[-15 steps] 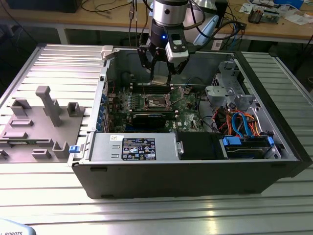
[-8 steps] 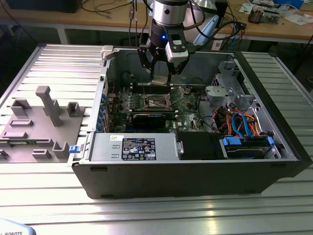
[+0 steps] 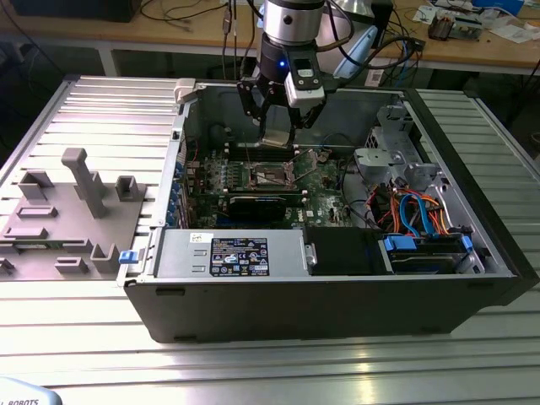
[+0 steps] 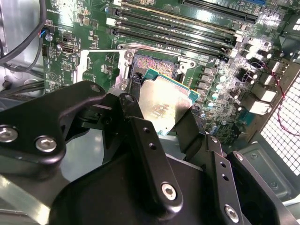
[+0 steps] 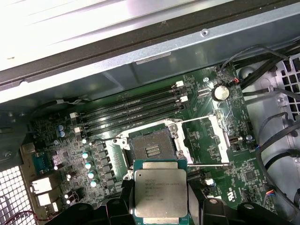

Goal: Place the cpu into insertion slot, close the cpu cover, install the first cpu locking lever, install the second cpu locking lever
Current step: 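Place the cpu into insertion slot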

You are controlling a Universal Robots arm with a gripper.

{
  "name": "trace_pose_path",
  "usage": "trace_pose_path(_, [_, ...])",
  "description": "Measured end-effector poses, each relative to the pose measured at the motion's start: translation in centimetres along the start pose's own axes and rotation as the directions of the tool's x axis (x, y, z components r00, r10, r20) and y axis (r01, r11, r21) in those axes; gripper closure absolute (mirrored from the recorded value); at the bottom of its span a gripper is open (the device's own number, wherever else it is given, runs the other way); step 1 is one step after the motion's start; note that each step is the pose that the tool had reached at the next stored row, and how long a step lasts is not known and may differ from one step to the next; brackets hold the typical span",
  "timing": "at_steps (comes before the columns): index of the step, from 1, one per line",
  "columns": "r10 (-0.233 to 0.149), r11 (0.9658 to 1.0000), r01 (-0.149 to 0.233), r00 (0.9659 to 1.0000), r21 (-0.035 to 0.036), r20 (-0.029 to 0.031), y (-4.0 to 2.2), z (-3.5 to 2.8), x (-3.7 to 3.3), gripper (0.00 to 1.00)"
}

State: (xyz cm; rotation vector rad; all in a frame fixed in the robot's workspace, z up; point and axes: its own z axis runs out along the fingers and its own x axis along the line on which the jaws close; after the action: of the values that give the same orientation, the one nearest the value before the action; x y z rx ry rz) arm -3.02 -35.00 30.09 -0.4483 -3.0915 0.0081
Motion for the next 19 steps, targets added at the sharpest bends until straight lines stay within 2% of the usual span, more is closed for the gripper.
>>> trace_pose_path(19, [0.028, 0.9996, -0.028, 0.9996, -0.0005, -0.0003, 0.00, 0.00, 0.00, 0.46])
